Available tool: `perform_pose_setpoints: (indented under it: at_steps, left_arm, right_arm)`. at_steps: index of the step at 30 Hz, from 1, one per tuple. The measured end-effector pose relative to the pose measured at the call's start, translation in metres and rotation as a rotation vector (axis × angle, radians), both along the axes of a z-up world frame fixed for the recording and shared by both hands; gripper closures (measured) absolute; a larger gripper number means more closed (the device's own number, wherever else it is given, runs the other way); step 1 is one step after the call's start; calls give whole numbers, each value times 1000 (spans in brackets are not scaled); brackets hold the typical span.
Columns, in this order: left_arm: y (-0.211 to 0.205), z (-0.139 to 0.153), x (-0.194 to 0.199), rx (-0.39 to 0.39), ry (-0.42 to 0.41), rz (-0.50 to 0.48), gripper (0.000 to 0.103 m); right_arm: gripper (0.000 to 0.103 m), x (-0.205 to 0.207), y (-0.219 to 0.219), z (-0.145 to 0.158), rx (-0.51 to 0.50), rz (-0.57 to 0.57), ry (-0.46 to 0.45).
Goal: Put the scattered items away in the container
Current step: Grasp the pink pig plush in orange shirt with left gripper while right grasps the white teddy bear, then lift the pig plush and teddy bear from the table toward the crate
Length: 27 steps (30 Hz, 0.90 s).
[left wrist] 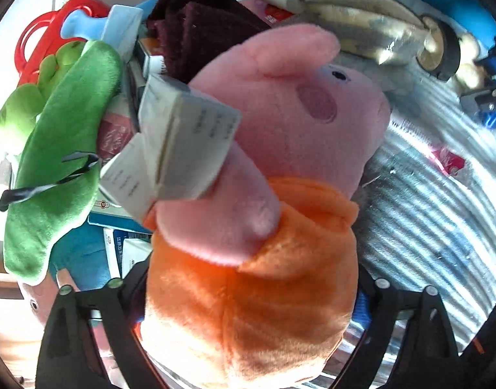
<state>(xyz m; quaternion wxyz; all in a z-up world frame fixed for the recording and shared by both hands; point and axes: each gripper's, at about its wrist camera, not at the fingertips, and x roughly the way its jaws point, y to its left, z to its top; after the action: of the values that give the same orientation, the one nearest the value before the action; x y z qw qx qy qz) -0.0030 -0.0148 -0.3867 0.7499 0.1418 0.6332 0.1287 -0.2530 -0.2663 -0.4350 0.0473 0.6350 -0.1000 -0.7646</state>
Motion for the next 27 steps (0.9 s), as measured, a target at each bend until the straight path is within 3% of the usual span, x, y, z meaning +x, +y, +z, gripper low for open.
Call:
perform_pose_setpoints:
  at_steps: [10,17,27]
  left_arm:
    - [2,40,-17,-274,-101,112,21]
    - [-9,74,-33,-326,-194,115,21]
    - [-21,111,-61,-285,-249,130,21]
  right_arm:
    - [67,0,4,18,-37,-30,22]
    - [67,1,12,37,-39,-47,54]
    - [67,0,18,76,-46,-59,116]
